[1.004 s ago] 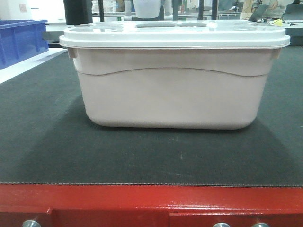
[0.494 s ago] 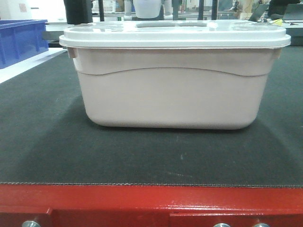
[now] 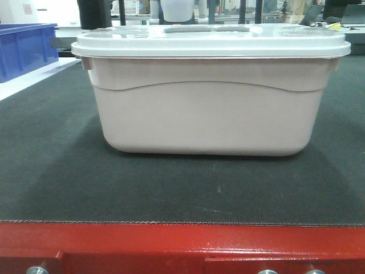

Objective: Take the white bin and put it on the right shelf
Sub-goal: 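Grip the bin's lid-clip ends with both grippers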

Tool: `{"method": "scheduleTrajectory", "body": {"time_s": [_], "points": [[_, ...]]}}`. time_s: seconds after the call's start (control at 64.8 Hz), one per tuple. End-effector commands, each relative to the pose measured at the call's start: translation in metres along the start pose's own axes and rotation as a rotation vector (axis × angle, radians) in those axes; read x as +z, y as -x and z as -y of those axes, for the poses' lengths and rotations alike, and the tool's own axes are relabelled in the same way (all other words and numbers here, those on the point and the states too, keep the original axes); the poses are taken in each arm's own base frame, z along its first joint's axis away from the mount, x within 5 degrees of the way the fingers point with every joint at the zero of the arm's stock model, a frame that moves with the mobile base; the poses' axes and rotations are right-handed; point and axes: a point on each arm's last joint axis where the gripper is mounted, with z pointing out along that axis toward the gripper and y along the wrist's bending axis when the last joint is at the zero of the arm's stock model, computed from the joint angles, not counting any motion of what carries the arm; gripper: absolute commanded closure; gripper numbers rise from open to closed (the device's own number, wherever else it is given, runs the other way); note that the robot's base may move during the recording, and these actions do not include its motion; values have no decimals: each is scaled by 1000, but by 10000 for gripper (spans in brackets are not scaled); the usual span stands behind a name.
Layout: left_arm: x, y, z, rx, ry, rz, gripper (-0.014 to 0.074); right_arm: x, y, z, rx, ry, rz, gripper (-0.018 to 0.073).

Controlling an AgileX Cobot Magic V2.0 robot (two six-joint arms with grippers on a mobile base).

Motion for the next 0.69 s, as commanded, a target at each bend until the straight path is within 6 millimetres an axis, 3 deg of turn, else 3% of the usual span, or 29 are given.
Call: {"method": "scheduleTrajectory", "body": {"time_s": [0.0, 0.139, 0.355, 0.51, 0.679], "points": [[-5, 14, -2, -30, -143, 68, 155, -14, 17, 0, -3, 172, 92, -64], [16, 7, -29, -101, -251, -3, 155, -8, 25, 37, 42, 316, 70, -64], [48, -1, -63, -212, -308, -26, 155, 34, 27, 82, 168, 337, -9, -64], [64, -3, -69, -250, -354, -7, 155, 69, 23, 88, 195, 402, -65, -64], [78, -7, -66, -259, -383, -15, 155, 94, 17, 83, 195, 443, -122, -64]]}}
